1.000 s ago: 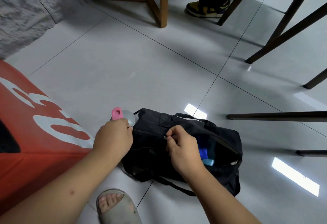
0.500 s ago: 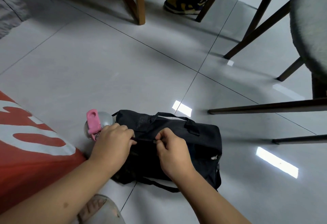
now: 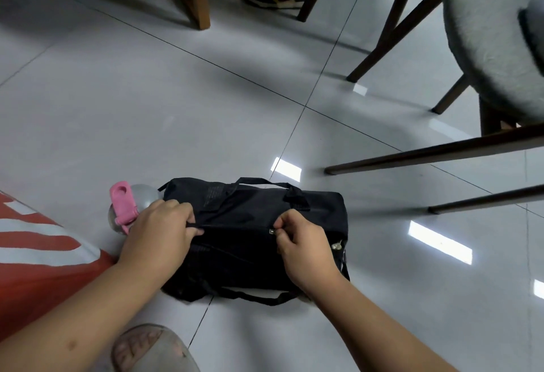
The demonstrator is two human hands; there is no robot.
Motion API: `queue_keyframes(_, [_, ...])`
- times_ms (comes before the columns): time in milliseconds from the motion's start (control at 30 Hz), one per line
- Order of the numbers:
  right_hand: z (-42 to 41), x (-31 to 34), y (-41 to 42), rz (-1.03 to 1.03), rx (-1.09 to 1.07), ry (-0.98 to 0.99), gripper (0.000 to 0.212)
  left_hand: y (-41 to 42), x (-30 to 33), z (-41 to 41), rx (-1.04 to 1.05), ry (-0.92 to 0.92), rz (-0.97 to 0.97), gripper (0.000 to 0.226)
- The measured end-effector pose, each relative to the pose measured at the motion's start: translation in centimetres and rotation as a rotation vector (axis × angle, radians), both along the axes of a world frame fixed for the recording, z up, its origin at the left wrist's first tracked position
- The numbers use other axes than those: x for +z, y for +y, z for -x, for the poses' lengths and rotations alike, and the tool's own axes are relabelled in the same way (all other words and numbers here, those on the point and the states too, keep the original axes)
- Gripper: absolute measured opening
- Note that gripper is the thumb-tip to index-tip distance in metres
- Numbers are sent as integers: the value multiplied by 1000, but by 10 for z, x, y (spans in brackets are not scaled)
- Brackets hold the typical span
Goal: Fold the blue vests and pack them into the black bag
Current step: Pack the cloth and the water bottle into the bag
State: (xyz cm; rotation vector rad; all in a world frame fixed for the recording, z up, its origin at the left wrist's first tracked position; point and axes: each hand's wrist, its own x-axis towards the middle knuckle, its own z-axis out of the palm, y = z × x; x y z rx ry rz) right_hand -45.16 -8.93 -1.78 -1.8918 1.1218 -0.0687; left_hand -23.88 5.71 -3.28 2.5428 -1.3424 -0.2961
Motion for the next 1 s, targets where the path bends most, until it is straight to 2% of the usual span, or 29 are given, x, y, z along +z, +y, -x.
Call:
queue_keyframes(333, [30, -2, -16, 11, -72, 64, 12, -1, 7, 2, 43, 29, -7, 33])
queue_keyframes(1000, [78, 2, -45, 44, -235, 107, 23, -3, 10, 2, 78, 19, -78, 31])
